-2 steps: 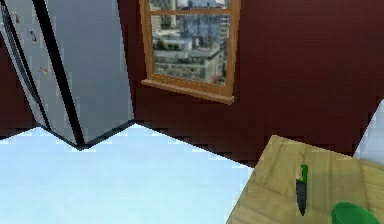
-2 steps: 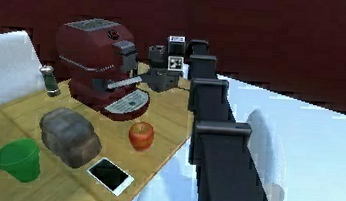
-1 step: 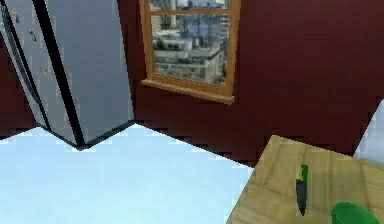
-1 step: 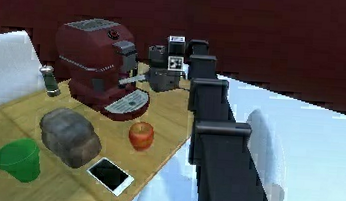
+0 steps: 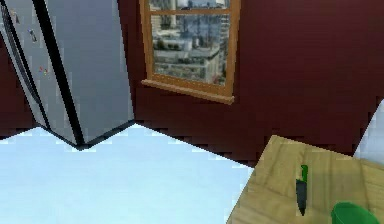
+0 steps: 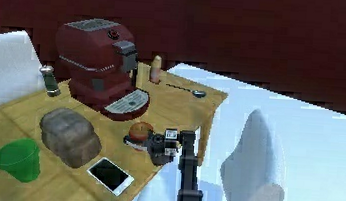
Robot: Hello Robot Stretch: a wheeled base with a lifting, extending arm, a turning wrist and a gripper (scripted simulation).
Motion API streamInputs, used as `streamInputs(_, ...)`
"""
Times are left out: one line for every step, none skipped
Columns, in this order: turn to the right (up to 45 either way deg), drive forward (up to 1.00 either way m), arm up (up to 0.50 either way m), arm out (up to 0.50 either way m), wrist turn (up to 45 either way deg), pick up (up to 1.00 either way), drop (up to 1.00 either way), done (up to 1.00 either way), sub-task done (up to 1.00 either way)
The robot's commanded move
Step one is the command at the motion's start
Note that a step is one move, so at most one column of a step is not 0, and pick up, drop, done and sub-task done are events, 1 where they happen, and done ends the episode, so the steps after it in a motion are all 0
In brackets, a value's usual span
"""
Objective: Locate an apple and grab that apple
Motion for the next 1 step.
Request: streamInputs(0.0,0.00,0.00,0.00,0.0,1.00,0.00,0.00,0.00)
